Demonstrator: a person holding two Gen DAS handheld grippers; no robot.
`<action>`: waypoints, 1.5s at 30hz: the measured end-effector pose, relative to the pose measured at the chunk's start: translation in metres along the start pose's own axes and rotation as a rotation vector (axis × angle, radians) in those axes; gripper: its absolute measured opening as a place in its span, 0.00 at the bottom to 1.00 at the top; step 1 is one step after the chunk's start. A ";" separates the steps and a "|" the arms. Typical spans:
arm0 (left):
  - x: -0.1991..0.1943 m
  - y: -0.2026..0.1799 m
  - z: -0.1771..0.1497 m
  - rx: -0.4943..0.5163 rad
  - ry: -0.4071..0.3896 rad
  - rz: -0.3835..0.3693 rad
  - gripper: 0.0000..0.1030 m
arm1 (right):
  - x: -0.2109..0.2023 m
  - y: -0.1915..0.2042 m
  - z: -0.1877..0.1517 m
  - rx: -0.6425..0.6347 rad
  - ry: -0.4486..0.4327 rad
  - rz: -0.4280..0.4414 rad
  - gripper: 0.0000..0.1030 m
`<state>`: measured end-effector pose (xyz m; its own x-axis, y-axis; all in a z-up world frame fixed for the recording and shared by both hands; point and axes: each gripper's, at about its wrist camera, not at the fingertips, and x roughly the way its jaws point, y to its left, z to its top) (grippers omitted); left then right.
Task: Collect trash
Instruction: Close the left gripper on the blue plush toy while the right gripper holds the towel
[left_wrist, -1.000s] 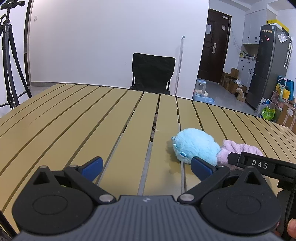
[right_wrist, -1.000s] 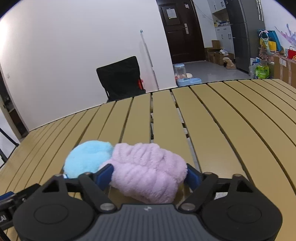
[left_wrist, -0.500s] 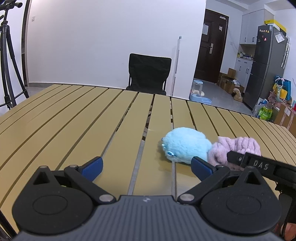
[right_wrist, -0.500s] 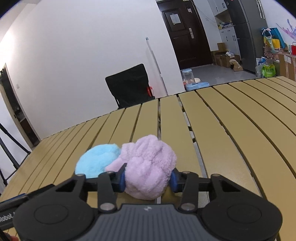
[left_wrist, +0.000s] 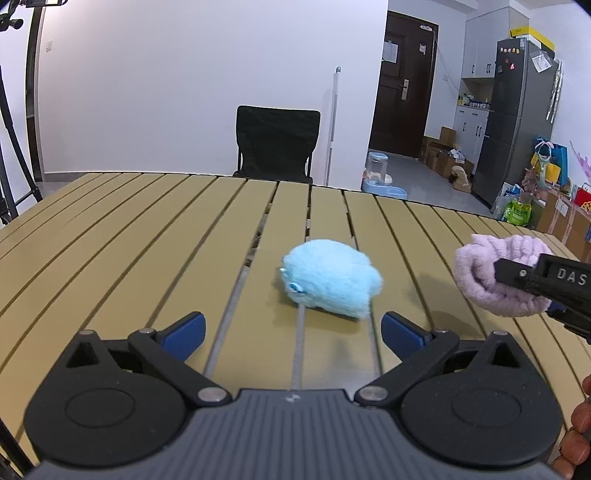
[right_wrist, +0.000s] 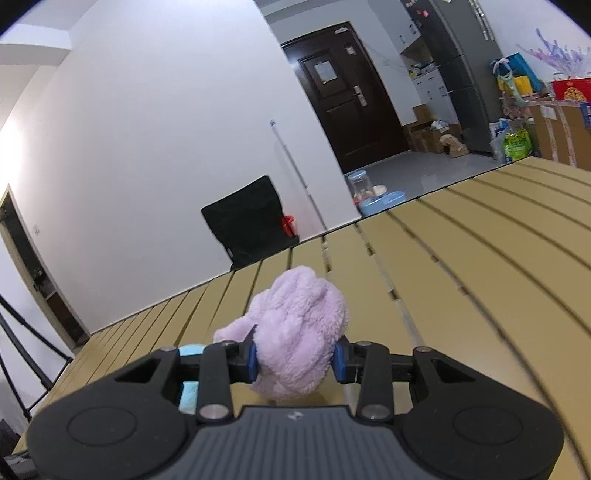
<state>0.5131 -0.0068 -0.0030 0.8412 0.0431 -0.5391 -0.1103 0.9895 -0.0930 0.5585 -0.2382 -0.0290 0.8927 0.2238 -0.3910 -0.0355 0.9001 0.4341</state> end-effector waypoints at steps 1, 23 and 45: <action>0.000 -0.002 0.000 -0.012 0.000 0.001 1.00 | -0.002 -0.004 0.002 0.002 -0.007 -0.008 0.34; 0.068 -0.060 0.033 0.182 0.072 0.078 1.00 | -0.029 -0.107 0.039 0.145 -0.122 -0.149 0.34; 0.100 -0.046 0.031 0.123 0.151 0.040 0.73 | -0.029 -0.110 0.037 0.104 -0.097 -0.137 0.34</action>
<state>0.6185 -0.0434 -0.0267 0.7477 0.0707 -0.6602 -0.0689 0.9972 0.0287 0.5529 -0.3573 -0.0348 0.9254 0.0599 -0.3743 0.1317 0.8750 0.4658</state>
